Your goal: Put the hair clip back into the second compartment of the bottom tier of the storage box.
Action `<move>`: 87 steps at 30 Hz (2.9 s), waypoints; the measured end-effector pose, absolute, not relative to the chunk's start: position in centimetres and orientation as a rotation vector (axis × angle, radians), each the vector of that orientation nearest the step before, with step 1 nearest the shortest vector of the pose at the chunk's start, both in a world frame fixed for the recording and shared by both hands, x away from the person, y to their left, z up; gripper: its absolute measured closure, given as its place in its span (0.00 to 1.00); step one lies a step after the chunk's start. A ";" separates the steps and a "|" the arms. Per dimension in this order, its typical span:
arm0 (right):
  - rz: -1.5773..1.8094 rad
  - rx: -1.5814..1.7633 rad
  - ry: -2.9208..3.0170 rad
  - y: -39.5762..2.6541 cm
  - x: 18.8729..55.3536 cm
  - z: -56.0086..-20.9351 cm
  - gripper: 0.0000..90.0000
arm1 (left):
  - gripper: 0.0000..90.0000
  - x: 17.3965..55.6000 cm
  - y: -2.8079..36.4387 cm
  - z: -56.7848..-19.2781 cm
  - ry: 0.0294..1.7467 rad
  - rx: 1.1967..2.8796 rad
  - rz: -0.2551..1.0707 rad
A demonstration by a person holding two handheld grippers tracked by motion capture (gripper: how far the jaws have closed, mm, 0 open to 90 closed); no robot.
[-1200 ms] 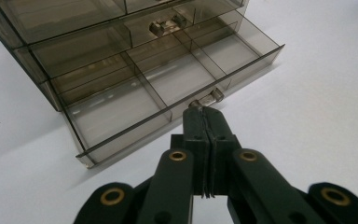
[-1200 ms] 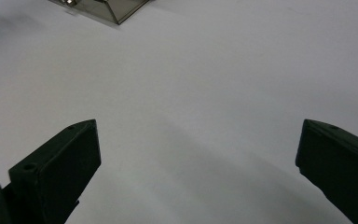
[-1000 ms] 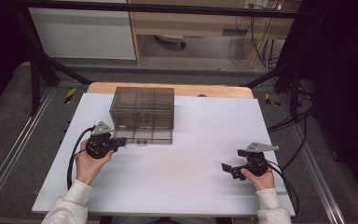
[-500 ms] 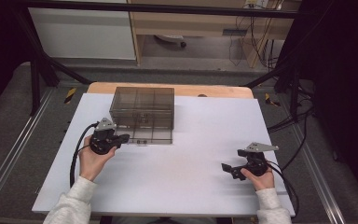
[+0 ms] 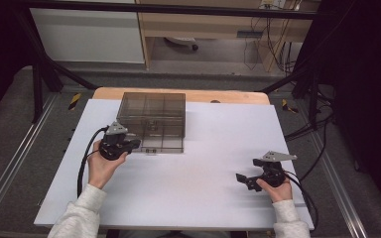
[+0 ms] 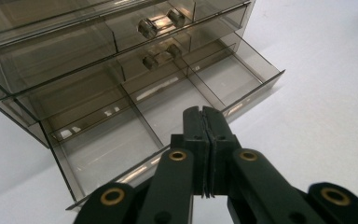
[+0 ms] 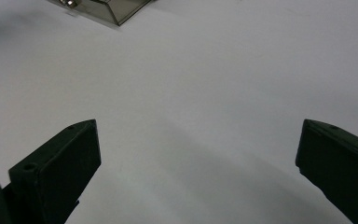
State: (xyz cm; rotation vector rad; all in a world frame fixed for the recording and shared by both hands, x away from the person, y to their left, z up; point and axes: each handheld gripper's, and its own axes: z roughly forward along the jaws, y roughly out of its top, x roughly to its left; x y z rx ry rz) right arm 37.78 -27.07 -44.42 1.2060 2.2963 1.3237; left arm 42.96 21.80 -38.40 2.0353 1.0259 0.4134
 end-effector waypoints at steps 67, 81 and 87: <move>1.316 1.205 2.303 -27.0 37.8 -44.5 0.01 | 0.98 47.1 18.9 -39.8 1.058 2.085 0.427; 1.315 1.200 2.302 -27.1 37.8 -44.5 0.01 | 0.98 47.8 18.3 -40.6 1.059 2.113 0.436; 1.315 1.200 2.303 -27.1 37.8 -44.5 0.01 | 0.98 47.9 18.2 -40.8 1.059 2.121 0.437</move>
